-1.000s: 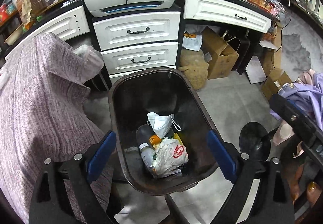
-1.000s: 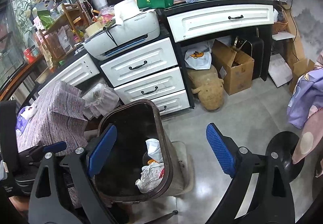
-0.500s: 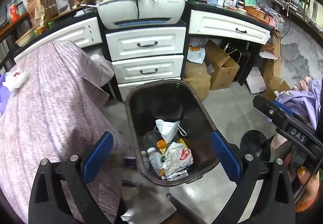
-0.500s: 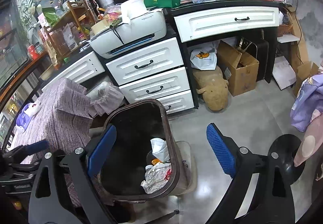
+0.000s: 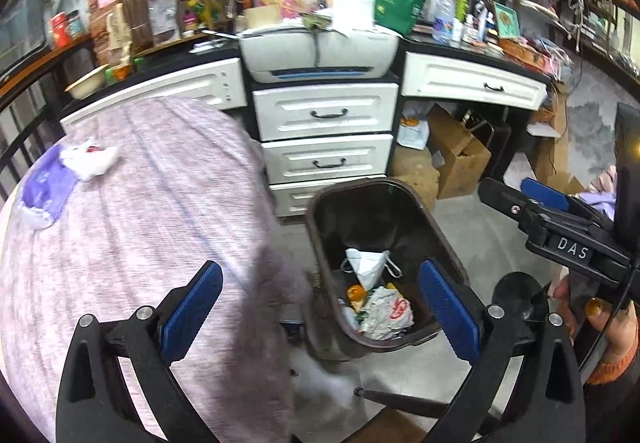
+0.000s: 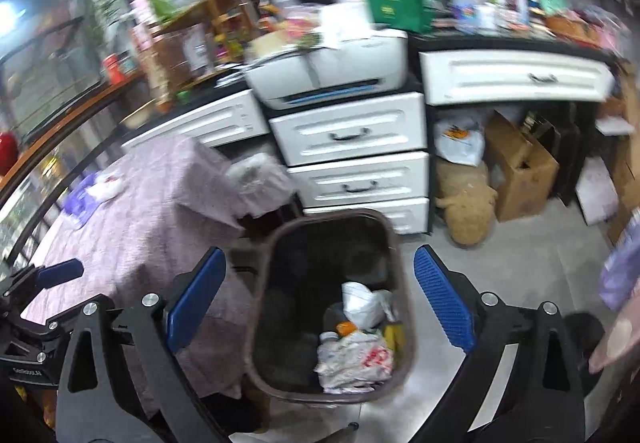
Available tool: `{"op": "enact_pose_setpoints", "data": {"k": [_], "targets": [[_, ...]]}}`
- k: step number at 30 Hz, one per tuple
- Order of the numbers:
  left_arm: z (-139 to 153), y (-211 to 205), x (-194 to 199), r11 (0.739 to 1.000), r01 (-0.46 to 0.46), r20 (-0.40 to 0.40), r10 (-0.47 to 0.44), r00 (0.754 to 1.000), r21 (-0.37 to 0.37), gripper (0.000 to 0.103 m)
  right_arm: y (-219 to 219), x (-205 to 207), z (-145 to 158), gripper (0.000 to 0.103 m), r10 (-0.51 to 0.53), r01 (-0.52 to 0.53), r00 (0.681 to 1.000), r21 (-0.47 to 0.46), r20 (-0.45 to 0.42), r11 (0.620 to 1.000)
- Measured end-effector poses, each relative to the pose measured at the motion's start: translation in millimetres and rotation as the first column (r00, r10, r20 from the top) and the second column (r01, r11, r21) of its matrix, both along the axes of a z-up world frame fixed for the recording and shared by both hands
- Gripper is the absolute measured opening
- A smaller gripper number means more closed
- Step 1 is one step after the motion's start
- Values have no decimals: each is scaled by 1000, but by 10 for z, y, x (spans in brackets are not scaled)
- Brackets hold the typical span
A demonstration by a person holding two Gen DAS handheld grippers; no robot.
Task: Collect trash
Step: 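Move both tools back toward the table, then grasp the purple plastic bag with the left tool while the right tool grasps the white bag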
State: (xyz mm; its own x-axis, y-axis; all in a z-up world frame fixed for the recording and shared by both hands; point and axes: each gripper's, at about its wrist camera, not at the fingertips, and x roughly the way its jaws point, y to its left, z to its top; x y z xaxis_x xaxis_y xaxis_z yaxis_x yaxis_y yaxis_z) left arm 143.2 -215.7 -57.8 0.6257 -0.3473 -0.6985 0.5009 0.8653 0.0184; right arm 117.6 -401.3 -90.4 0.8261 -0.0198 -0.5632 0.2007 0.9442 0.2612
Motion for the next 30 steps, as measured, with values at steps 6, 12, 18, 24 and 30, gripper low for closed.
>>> {"op": "enact_pose_setpoints", "data": {"k": [6,12,18,24,30], "targets": [[187,559,92,997,-82,56,82,995,-9,97,662,421,304,95,227,-227,974,6,14,974],[246,1250,337,977,-212,76,211,975,9,97,1418,832,414,97,420,-420,907,35,-11,907],[178,2011,567,932,-361,57,359,931,22,97,1947,1169,417,97,507,-506,860,38,-56,862],[153,2521,921,894,-449,14,449,894,5,97,2336,1555,391,97,562,-564,819,12,-113,825],[165,2721,1534,869,-494,-6,494,869,23,97,2628,1951,392,97,600,-610,788,-45,-141,791]]}}
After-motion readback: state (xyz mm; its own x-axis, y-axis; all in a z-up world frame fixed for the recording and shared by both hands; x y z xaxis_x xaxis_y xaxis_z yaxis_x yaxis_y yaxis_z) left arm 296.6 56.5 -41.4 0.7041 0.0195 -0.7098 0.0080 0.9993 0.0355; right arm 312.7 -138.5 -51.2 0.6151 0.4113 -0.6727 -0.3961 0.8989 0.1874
